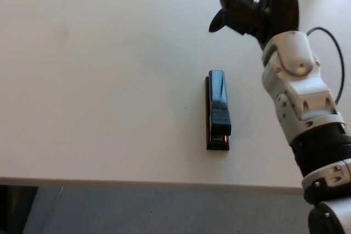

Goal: The robot uses its right hand to press on the stapler that is in the middle of the desk

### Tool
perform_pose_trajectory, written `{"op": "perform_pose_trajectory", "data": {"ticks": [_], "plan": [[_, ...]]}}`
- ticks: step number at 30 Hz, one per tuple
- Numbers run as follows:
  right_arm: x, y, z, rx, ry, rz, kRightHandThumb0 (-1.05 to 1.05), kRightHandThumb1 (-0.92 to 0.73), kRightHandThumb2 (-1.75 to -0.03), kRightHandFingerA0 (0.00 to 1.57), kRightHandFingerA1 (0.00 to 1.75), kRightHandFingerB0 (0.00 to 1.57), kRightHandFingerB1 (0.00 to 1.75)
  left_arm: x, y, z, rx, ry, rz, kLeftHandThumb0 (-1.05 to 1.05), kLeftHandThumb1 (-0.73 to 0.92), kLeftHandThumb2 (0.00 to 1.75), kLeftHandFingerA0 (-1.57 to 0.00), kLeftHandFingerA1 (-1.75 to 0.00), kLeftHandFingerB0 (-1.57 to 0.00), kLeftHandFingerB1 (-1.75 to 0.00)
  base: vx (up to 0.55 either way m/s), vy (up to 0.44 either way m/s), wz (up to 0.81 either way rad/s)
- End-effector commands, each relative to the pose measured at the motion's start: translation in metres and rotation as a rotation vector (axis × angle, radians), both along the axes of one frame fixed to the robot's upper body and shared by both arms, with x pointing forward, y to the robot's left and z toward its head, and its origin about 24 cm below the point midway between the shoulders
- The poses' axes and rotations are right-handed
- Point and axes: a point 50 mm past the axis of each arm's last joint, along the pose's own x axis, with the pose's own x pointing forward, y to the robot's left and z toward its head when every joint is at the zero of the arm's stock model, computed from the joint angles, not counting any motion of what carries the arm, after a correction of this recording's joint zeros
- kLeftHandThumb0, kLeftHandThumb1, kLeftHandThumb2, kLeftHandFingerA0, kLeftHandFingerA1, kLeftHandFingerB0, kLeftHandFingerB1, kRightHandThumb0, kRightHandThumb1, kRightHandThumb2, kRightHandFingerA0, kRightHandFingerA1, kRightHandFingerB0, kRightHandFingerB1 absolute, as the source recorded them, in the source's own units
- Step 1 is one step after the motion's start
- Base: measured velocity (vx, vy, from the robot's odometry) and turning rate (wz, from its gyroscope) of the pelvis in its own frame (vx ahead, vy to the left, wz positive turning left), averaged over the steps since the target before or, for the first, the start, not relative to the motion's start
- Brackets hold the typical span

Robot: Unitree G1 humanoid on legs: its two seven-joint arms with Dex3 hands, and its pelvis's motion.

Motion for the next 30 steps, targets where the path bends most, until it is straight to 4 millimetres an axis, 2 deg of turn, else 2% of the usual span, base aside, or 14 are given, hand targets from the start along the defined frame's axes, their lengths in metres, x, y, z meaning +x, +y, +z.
{"op": "perform_pose_trajectory", "data": {"ticks": [1,3,4,6,7,8,9,12,14,18,20,21,25,30], "plan": [[-0.002,0.018,-0.014,-0.024,0.021,-0.004,-0.11,-0.72,-0.81,1.18,1.16,0.80,1.07,-0.002,0.004,0.003,0.037,-0.001,-0.011,-0.50,0.92,0.84,0.00,-0.22,-0.03,-0.24,0.00,0.000,0.00],[-0.004,0.026,-0.023,-0.015,0.042,0.013,-0.10,-0.70,-0.86,1.19,1.17,0.79,1.10,-0.003,0.004,0.003,0.041,0.002,-0.015,-0.51,0.92,0.82,-0.07,-0.20,-0.04,-0.22,0.00,0.000,0.00],[-0.005,0.029,-0.028,-0.006,0.059,0.019,-0.11,-0.72,-0.83,1.18,1.20,0.80,1.13,-0.003,0.003,0.002,0.041,0.006,-0.021,-0.51,0.92,0.82,-0.07,-0.19,-0.03,-0.21,0.00,0.000,0.00],[-0.006,0.034,-0.036,0.004,0.101,0.028,-0.14,-0.74,-0.80,1.19,1.23,0.82,1.13,-0.001,0.003,0.003,0.038,0.004,-0.026,-0.52,0.92,0.84,-0.01,-0.23,-0.03,-0.24,0.00,0.000,0.00],[-0.006,0.036,-0.039,-0.003,0.111,0.034,-0.10,-0.74,-0.79,1.20,1.24,0.80,1.14,0.000,0.003,0.003,0.041,0.003,-0.028,-0.56,0.87,0.95,-0.04,-0.22,0.00,-0.22,0.00,0.000,0.00],[-0.008,0.039,-0.044,-0.020,0.111,0.043,-0.10,-0.73,-0.83,1.20,1.23,0.80,1.15,0.000,0.003,0.003,0.039,0.004,-0.021,-0.50,0.92,0.82,0.00,-0.17,-0.04,-0.21,0.00,0.000,0.00],[-0.010,0.042,-0.053,-0.044,0.129,0.049,-0.14,-0.69,-0.86,1.22,1.17,0.81,1.16,0.001,0.003,0.003,0.038,-0.002,-0.023,-0.48,0.92,0.83,0.00,-0.16,-0.03,-0.20,0.00,0.000,0.00],[-0.011,0.044,-0.058,-0.065,0.151,0.041,-0.12,-0.69,-0.85,1.23,1.15,0.81,1.15,0.003,0.003,0.005,0.027,-0.016,-0.020,-0.48,0.92,0.83,0.00,-0.14,-0.02,-0.19,0.00,0.000,0.00],[-0.014,0.048,-0.066,-0.053,0.174,0.052,-0.08,-0.68,-0.85,1.22,1.20,0.81,1.16,0.004,0.002,0.006,0.029,-0.023,-0.028,-0.46,0.92,0.84,-0.01,-0.15,-0.01,-0.19,0.00,0.000,0.00],[-0.018,0.050,-0.078,-0.065,0.222,0.039,-0.14,-0.74,-0.80,1.17,1.25,0.82,1.12,0.009,0.001,0.007,0.029,-0.035,-0.037,-0.48,0.92,0.84,-0.01,-0.19,-0.03,-0.21,0.00,0.000,0.00],[-0.019,0.049,-0.085,-0.060,0.255,0.030,-0.13,-0.72,-0.81,1.17,1.22,0.84,1.11,0.012,0.001,0.008,0.032,-0.035,-0.030,-0.50,0.92,0.83,-0.02,-0.20,-0.04,-0.22,0.00,0.000,0.00],[-0.019,0.048,-0.090,-0.072,0.282,0.015,-0.12,-0.76,-0.76,1.14,1.13,0.82,1.07,0.013,0.002,0.008,0.031,-0.039,-0.032,-0.47,0.92,0.83,-0.01,-0.16,-0.01,-0.20,0.00,0.000,0.00],[-0.023,0.045,-0.100,-0.084,0.310,0.019,-0.11,-0.78,-0.75,1.17,1.11,0.77,1.07,0.016,0.001,0.010,0.019,-0.049,-0.034,-0.49,0.92,0.83,0.00,-0.13,-0.03,-0.18,0.00,0.000,0.00],[-0.027,0.042,-0.111,-0.077,0.348,0.019,-0.13,-0.77,-0.77,1.18,1.22,0.78,1.13,0.020,0.001,0.011,0.022,-0.059,-0.036,-0.50,0.92,0.84,0.00,-0.13,-0.02,-0.17,0.00,0.000,0.00]]}}
